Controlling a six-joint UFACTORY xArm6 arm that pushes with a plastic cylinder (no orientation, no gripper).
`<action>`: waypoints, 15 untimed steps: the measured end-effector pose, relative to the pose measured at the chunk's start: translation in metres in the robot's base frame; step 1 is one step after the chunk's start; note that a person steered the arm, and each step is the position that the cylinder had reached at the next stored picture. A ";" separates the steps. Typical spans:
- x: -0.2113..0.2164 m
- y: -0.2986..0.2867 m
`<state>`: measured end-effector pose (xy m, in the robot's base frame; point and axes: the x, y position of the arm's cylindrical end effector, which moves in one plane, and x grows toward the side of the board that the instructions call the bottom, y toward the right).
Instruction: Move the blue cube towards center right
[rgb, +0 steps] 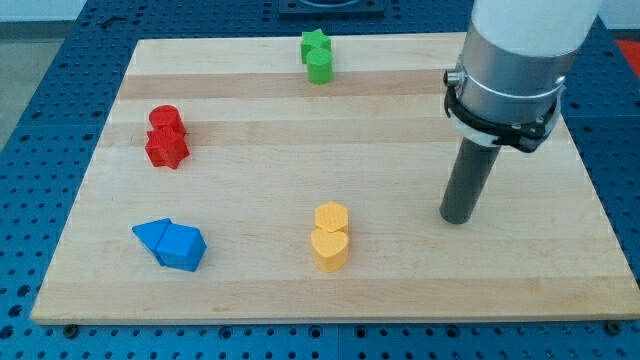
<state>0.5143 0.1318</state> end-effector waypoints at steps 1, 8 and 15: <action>-0.004 0.000; -0.052 -0.148; -0.048 -0.347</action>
<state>0.4666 -0.2156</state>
